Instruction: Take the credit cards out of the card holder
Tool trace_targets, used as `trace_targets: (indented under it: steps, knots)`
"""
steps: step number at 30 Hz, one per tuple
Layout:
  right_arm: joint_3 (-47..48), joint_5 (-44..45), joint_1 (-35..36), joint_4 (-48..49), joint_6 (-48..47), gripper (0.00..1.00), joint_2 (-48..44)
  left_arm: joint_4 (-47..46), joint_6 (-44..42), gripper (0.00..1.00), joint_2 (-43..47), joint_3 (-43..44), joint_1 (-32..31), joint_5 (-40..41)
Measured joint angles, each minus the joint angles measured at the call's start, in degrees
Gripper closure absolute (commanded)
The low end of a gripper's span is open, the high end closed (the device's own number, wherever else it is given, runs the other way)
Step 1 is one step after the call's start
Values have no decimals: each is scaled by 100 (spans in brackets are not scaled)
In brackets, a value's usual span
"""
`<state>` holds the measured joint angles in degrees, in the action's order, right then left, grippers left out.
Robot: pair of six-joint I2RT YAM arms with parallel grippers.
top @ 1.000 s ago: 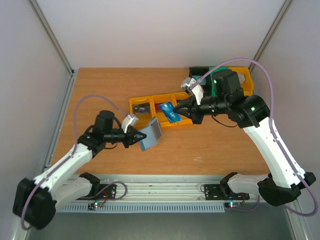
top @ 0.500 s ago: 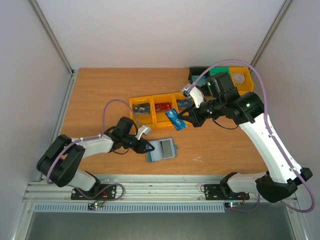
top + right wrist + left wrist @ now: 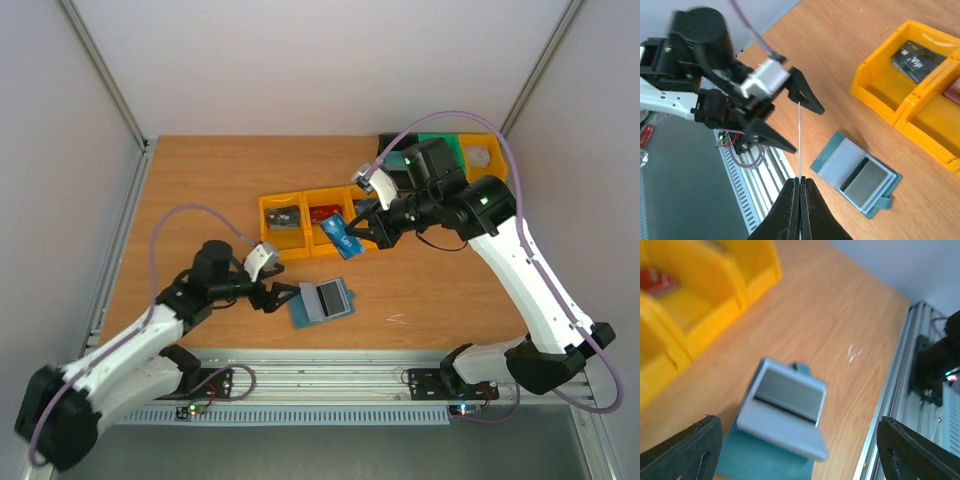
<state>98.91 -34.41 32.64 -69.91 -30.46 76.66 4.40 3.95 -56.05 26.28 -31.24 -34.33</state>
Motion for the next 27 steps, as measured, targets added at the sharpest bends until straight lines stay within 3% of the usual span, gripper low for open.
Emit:
trace_targets:
  steps: [6, 10, 14, 16, 24, 27]
  knots:
    - [216, 162, 719, -48, -297, 99, 330, 584, -848, 15, 1843, 337, 2, -708]
    - [658, 549, 1552, -293, -793, 99, 732, 1814, -1698, 16, 1687, 1580, -2, -1300]
    - [863, 881, 2151, -564, -1139, 99, 994, 2503, -2299, 19, 1497, 2175, -2, -1709]
    - [1014, 1056, 2352, -715, -1279, 99, 1130, 2677, -2393, 29, 1484, 2179, -2, -1821]
    - [1163, 1543, 2750, -970, -1628, 99, 1263, 2588, -2308, 83, 1287, 2159, -76, -2044]
    - [1163, 1578, 2802, -973, -1711, 99, 1261, 2203, -2092, 83, 1270, 2159, -98, -1912]
